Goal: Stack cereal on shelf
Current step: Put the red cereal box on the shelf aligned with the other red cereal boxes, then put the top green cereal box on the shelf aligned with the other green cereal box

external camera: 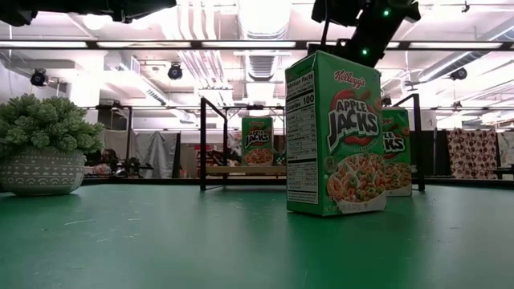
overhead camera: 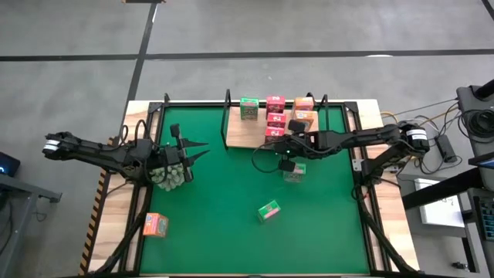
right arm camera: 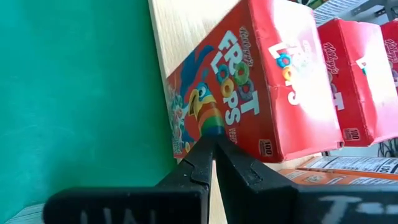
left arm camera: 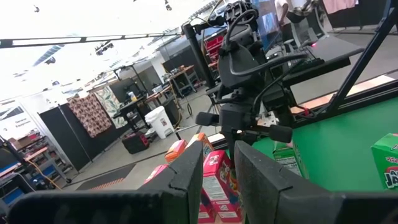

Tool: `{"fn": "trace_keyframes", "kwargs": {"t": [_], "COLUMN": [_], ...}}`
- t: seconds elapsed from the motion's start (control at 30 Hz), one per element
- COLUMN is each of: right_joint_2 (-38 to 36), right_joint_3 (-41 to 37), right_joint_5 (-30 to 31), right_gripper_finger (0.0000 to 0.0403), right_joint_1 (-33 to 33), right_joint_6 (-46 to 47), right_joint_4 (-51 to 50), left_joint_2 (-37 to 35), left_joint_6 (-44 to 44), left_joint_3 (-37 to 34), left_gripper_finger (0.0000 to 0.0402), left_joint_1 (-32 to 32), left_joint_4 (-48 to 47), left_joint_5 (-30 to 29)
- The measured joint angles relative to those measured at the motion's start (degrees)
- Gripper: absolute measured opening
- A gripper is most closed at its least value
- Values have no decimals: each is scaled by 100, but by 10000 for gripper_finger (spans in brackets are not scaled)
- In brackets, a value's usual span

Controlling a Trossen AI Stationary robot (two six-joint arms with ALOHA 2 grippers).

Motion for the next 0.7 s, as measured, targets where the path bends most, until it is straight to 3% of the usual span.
{"fn": "trace_keyframes", "kwargs": {"t": [0.43, 0.7], "right_joint_2": [-4, -272], "right_joint_3": [0, 205], "right_joint_5": [-48, -747], "right_gripper_finger": [9, 9], "right_joint_1": [-31, 58], "right_joint_6": [-18, 193], "right_joint_4": [0, -8], "left_joint_2": [0, 0], "left_joint_6": [0, -1], "left_joint_3": [0, 0], "left_gripper_finger": [76, 76], "left_joint_1": [-1, -1], "left_joint_4": [-2, -3], "left_joint_5": [0, 0]}}
